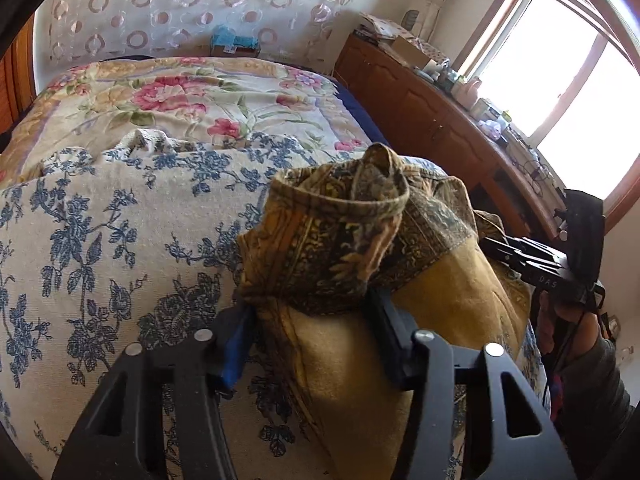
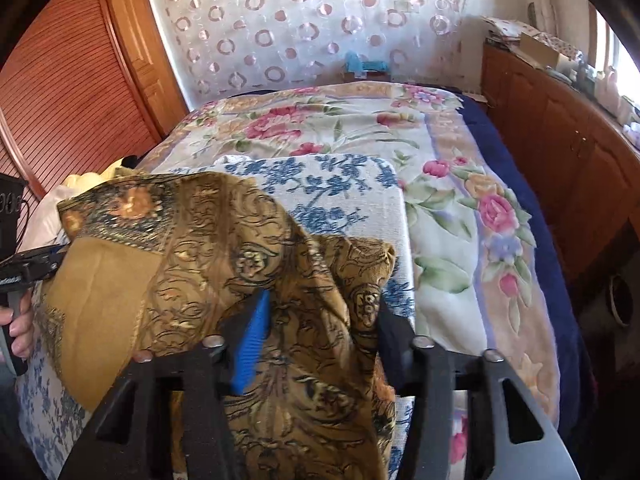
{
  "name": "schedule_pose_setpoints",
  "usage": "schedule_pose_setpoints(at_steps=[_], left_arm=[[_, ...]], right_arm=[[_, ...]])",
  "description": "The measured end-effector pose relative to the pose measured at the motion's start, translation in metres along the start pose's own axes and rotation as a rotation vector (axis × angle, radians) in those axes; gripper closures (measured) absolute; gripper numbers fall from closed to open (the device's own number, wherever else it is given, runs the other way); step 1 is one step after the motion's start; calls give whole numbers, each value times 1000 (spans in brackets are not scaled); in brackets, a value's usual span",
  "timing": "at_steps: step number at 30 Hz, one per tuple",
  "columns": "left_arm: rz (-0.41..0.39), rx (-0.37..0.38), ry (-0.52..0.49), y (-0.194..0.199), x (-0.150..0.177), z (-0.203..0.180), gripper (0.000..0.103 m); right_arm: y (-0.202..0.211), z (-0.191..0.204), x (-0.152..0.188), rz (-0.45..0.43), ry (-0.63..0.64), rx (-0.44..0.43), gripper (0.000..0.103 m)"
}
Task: Fold small clothes
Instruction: 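Lift the folded shirt bundle with both tools off the bed, then carry the held bundle with both tools toward the yellow plush toy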
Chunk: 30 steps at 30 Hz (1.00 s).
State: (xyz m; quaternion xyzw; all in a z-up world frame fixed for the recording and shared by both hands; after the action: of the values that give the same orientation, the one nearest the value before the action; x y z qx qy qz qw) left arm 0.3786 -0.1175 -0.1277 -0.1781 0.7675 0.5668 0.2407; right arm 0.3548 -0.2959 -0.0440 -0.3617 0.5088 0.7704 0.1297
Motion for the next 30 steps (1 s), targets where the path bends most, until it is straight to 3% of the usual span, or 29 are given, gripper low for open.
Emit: schedule_pose_setpoints(at_steps=[3,5,8,11,17,23,30], left_arm=[[0,-2,-9,3,0,-3,77],[-10,-5,-15,9,0,-5,87],[-47,16,-13,30,0,-6,94],[-97,58,-11,61,3,-7,95],[-226,58,15,131,12,12,96],[-311,-61,39,195,33,65,96],[-384,-193,129,252,62,141,96]], right_arm=[[2,8,2,9,32,9,90],[4,14,2,12,69,37,93],[15,23,0,-19,112,61,95],[33,34,-5,-72,131,57,95],[62,88,-19,-170,234,16,95],[56,174,-43,-226,360,-92,95],[8,280,-78,-239,487,-219,96]])
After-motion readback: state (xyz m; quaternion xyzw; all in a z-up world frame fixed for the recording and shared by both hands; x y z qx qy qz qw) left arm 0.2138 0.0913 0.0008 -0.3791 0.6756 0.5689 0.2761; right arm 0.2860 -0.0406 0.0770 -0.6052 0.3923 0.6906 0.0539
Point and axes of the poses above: each gripper's, at about its wrist camera, not at the fingertips, and y roughly against the way its jaws point, z to its left, x to its underside, the point moved 6 cm from there along -y, roughly the way its jaws point, and after that the axes turned 10 degrees about -x, right-handed, at the moved point
